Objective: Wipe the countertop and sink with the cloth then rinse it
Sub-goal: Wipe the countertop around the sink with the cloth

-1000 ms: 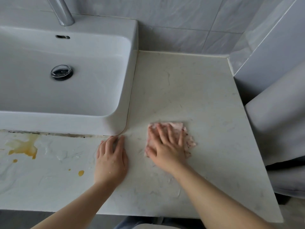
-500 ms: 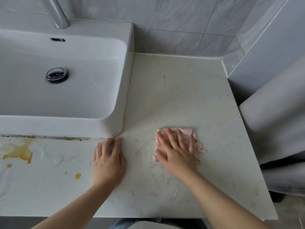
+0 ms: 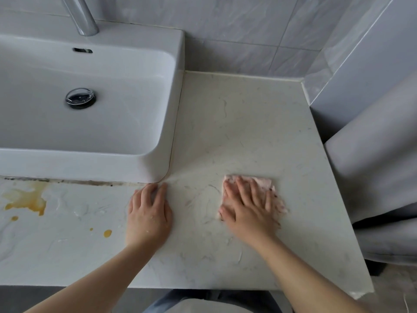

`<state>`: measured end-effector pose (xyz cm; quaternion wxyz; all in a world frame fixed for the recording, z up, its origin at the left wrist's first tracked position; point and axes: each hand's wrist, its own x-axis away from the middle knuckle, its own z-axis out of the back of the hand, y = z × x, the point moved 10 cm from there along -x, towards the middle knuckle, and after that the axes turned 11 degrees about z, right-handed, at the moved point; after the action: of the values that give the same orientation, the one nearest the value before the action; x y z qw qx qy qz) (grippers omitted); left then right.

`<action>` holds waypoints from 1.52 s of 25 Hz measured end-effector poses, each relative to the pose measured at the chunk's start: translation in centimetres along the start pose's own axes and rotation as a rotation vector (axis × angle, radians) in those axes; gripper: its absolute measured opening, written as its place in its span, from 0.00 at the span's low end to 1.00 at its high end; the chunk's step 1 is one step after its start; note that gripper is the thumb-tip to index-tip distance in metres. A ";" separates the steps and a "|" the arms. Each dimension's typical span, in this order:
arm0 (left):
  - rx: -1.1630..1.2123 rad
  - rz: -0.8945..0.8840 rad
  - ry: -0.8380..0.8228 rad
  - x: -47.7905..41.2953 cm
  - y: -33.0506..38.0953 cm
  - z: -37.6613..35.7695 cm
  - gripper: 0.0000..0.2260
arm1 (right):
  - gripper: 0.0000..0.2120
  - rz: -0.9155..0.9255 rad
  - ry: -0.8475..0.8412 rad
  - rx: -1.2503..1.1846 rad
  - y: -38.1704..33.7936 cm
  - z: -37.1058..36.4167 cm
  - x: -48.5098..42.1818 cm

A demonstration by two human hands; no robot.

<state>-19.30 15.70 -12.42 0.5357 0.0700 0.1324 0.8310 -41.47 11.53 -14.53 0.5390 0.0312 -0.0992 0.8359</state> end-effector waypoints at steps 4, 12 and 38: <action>-0.003 0.002 0.010 -0.1 0.0 0.0 0.21 | 0.36 -0.226 -0.009 -0.022 12.1 1.0 2.5; -0.004 0.002 0.025 0.0 0.1 0.1 0.22 | 0.30 -0.040 -0.075 -0.019 1.0 -0.6 1.9; 0.032 -0.015 0.070 0.1 0.2 0.6 0.21 | 0.30 -0.043 -0.090 0.027 2.8 1.1 3.8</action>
<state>-19.35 15.86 -11.79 0.5357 0.0485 0.1651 0.8267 -45.63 13.62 -13.17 0.5514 0.0784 -0.1115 0.8230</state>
